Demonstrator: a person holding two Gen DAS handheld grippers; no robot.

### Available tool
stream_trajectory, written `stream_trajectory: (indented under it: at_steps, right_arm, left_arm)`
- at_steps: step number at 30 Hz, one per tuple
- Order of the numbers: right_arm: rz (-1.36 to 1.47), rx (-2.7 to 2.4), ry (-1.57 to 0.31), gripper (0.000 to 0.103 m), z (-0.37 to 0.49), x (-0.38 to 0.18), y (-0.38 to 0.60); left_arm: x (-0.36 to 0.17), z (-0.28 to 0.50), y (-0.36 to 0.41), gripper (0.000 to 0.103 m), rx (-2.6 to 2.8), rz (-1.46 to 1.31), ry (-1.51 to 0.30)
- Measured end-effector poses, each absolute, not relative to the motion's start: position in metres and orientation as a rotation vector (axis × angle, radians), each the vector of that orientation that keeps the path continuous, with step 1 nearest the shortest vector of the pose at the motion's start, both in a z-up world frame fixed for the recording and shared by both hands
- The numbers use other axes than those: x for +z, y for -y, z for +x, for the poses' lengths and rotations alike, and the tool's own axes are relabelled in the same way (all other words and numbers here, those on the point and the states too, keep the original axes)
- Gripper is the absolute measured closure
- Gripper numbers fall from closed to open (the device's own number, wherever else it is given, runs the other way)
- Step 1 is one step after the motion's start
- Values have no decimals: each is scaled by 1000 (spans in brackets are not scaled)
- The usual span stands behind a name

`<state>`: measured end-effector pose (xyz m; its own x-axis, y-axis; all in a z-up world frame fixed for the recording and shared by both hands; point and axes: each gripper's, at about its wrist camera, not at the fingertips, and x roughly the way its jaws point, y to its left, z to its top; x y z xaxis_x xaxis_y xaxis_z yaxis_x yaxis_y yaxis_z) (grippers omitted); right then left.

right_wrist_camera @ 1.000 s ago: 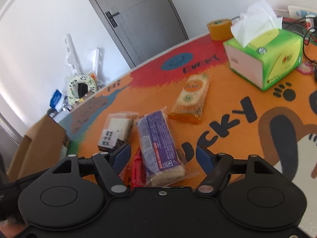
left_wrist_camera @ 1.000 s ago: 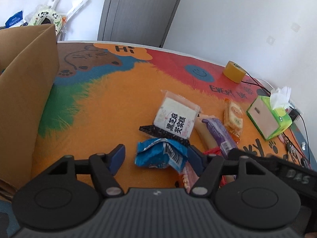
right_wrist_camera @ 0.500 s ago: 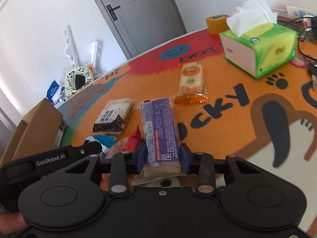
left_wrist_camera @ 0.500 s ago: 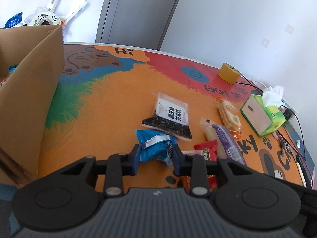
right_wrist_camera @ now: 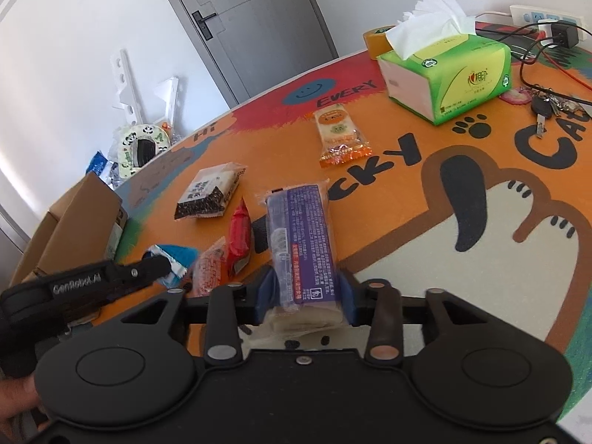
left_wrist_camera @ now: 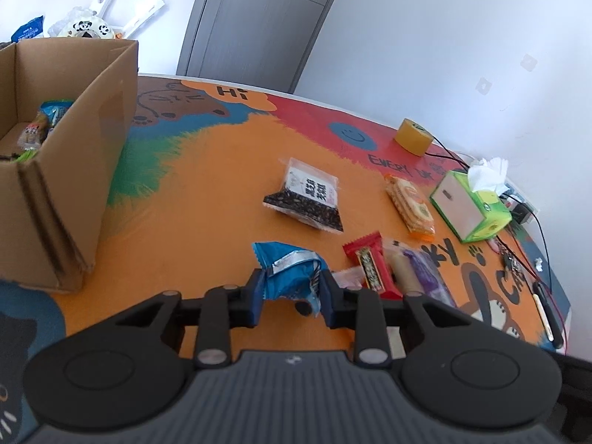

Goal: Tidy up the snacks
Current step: 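Carry the blue chip bag and purple wafer bar toward the cardboard box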

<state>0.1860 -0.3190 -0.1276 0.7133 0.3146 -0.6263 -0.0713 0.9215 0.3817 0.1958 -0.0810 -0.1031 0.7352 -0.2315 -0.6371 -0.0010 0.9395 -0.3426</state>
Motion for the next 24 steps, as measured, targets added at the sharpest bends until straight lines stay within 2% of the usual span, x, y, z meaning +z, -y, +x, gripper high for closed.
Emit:
stream_trajectory:
  at_steps: [7,14,17,19,21,24]
  right_arm:
    - [282,206,-732,57,192,-125,304]
    - [226,168,-701,42,200,-123,295]
    - [215,169,-707,42,206,-126,292]
    - [198,161,-715,47,209,-130,289]
    - [158,154,-715,66,208,-129,284]
    - [203,180,-722,70,206,-127,290]
  left_arm:
    - [-101,189,80,74,-138,-339,-732]
    - [-103,187,75,73,-149,-349,-738]
    - [-104,189,73,73,-143,-350,-741]
    - [-103,191,72,73,-135,-351,-740]
    - [-102,191,71,73,-131,-352,-735]
    - [-98,190,69,74,-128,-357,-726]
